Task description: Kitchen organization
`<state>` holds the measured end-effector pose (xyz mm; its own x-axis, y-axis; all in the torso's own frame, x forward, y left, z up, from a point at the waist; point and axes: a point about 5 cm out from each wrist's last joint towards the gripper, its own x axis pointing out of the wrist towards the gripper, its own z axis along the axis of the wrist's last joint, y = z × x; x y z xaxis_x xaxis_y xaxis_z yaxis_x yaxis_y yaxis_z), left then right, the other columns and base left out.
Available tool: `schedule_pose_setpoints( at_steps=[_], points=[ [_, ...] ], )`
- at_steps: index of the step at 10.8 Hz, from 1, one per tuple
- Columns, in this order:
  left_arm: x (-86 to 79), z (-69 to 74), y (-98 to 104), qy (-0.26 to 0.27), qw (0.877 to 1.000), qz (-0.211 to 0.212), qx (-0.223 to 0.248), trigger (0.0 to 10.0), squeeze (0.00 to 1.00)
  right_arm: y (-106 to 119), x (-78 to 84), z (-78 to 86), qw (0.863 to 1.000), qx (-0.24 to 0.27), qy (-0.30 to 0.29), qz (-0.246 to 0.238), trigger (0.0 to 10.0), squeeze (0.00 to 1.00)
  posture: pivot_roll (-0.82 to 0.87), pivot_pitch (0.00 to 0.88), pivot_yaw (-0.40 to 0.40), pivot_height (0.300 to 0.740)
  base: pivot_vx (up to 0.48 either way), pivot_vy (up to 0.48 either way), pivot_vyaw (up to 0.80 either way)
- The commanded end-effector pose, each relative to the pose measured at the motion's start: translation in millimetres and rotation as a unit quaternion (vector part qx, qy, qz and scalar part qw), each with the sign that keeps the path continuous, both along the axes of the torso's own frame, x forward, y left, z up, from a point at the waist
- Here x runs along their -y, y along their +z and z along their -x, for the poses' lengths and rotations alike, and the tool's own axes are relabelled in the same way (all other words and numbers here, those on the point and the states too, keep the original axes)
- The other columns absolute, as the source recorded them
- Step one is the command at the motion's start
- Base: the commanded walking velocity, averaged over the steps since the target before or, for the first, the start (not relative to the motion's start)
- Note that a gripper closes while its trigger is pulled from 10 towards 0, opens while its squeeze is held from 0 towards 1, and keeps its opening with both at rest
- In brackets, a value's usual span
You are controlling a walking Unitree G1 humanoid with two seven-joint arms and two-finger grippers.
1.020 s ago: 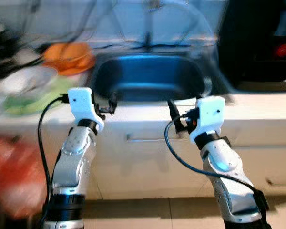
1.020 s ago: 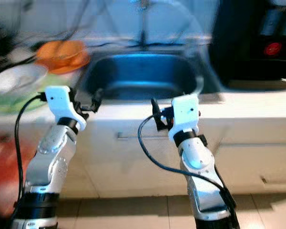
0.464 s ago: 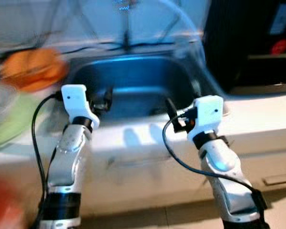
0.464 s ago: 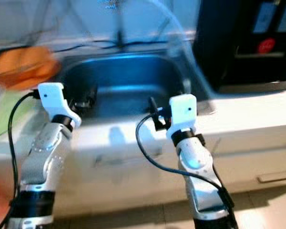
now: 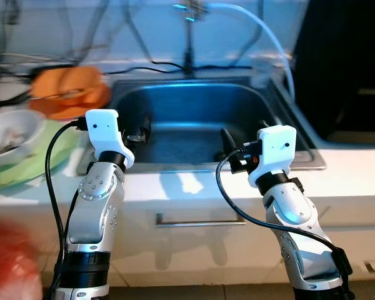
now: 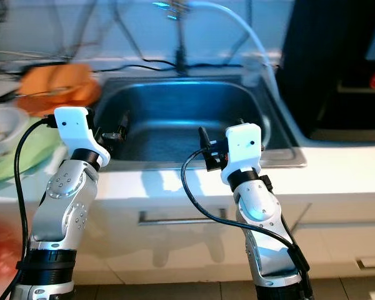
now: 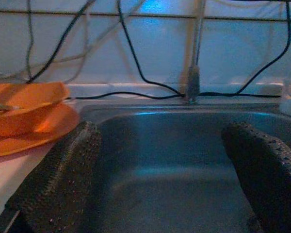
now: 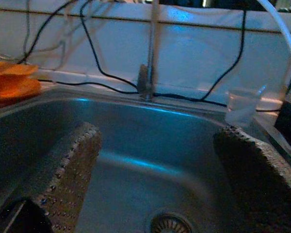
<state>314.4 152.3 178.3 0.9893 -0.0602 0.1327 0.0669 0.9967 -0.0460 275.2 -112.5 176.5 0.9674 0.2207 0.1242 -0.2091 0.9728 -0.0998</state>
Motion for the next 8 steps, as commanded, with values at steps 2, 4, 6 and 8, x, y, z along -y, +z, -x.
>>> schedule_pose_setpoints(
  at_steps=[2,4,6,8],
  points=[
    [-4.4,-1.0,-1.1,0.023,1.0,-0.007,-0.004,10.0,0.0,2.9,0.6,0.3,1.0,0.007,0.002,-0.001,10.0,0.0,-0.08,0.0,0.054,0.74,0.0,0.0,0.0],
    [-2.3,-0.8,-2.4,0.017,1.0,-0.004,-0.009,10.0,0.0,3.3,-0.9,0.5,1.0,0.009,0.005,-0.003,10.0,0.0,-0.08,0.0,0.059,0.74,0.0,0.0,0.0],
    [-1.4,-0.8,-2.9,0.016,1.0,-0.004,-0.011,10.0,0.0,3.2,-0.6,0.8,1.0,0.008,0.003,-0.005,10.0,0.0,-0.08,0.0,0.063,0.74,0.0,0.0,0.0],
    [-0.5,-1.3,-4.5,0.014,1.0,-0.002,-0.016,10.0,0.0,1.9,0.8,1.1,1.0,0.004,-0.004,-0.011,10.0,0.0,-0.08,0.0,0.062,0.74,0.0,0.0,0.0]
  ],
)
